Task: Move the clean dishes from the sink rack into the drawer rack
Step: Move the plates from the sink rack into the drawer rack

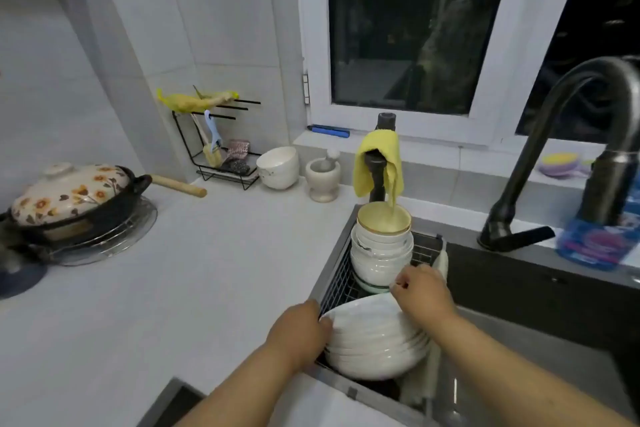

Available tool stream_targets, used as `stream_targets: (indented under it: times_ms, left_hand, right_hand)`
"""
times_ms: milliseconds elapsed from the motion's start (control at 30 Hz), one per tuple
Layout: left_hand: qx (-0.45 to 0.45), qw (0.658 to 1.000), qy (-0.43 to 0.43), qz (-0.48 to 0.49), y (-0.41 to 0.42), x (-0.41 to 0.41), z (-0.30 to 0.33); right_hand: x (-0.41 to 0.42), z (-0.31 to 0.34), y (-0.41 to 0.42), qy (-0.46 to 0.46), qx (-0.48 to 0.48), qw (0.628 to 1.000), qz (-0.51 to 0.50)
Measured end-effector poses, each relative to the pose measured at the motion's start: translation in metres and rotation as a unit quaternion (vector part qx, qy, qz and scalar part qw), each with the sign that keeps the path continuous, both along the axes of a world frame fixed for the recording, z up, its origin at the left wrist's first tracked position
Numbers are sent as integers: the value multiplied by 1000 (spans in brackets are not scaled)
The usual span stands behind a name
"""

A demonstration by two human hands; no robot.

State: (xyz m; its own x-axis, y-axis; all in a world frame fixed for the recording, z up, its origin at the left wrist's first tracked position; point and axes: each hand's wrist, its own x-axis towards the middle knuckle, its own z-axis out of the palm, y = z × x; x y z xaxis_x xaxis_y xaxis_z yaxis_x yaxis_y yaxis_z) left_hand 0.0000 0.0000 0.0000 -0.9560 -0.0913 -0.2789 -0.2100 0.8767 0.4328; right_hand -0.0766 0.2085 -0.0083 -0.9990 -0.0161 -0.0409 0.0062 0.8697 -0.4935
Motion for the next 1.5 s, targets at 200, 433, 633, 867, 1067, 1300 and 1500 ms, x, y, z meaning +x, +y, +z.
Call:
stream_targets:
  times_ms: [200, 433, 633, 867, 1067, 1300, 1500]
  left_hand:
    - [7, 1000, -23, 0, 20, -18, -11]
    - [-41, 997, -64, 18, 37, -26, -15]
    - [-49, 982, -94, 155, 32, -31, -20]
    - [2, 975, -113, 193, 35, -42, -23]
    - [116, 955, -88, 258, 26, -46, -21]
    - [271, 899, -30, 342, 16, -21, 9]
    - [458, 774, -66, 433, 15, 22, 54]
  right_hand:
    - [-13, 0, 14, -82, 80, 993, 2]
    - [-26, -5, 15, -151, 92, 984, 5]
    - [-40, 3, 12, -246, 142, 959, 6]
    - [-43, 8, 12, -266, 168, 949, 18]
    - [-43, 19, 18, -239, 133, 961, 36]
    - [-37, 39, 27, -262, 7, 965, 2]
    - [-19, 62, 22, -257, -131, 957, -27]
